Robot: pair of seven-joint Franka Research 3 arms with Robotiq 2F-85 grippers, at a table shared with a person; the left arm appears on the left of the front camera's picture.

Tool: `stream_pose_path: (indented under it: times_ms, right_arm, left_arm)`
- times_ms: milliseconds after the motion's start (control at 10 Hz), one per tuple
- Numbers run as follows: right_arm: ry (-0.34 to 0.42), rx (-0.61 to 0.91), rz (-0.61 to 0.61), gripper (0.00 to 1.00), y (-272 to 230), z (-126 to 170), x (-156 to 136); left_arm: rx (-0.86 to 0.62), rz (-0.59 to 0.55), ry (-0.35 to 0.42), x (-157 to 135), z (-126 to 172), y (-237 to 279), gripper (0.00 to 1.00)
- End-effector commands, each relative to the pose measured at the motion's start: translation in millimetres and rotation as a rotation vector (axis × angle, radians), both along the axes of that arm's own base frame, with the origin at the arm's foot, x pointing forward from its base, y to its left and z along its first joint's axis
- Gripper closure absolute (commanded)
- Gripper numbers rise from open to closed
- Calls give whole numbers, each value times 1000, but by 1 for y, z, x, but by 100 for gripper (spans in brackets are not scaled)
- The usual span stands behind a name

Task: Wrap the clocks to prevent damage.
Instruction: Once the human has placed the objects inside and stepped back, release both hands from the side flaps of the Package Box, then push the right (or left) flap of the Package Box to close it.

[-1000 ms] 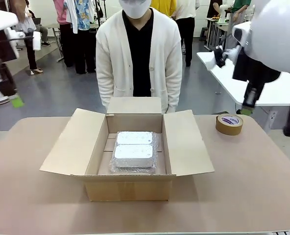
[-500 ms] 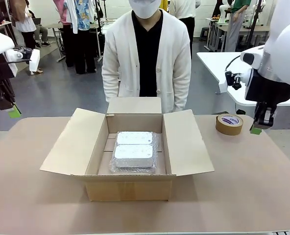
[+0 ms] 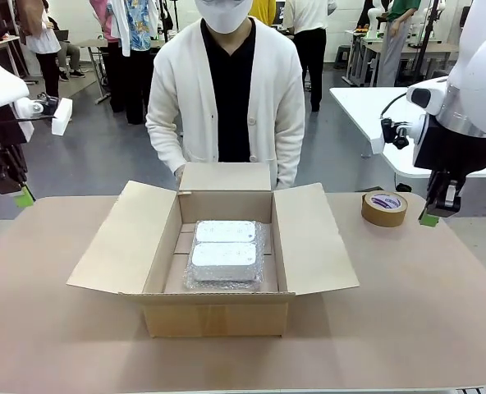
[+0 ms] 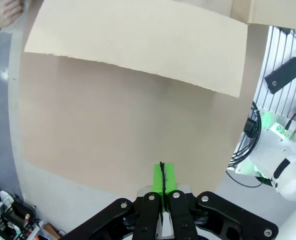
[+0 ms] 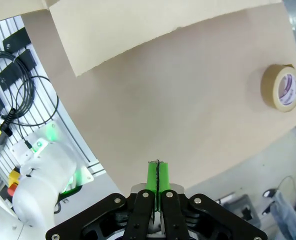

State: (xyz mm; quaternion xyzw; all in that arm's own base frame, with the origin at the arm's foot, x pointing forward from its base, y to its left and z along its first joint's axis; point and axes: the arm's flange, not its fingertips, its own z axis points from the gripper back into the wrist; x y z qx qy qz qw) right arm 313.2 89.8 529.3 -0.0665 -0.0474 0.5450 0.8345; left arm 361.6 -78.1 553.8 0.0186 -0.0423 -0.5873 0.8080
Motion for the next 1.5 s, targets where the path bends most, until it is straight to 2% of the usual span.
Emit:
stream_pose_path:
  times_ms: [0,1400]
  right_arm:
    - [-6,-12,-10,99,0,-1,1]
    - [-6,-12,-10,99,0,-1,1]
  left_arm:
    - [-15,21,-5,-1,3,1,100]
    - [-15,21,-5,-1,3,1,100]
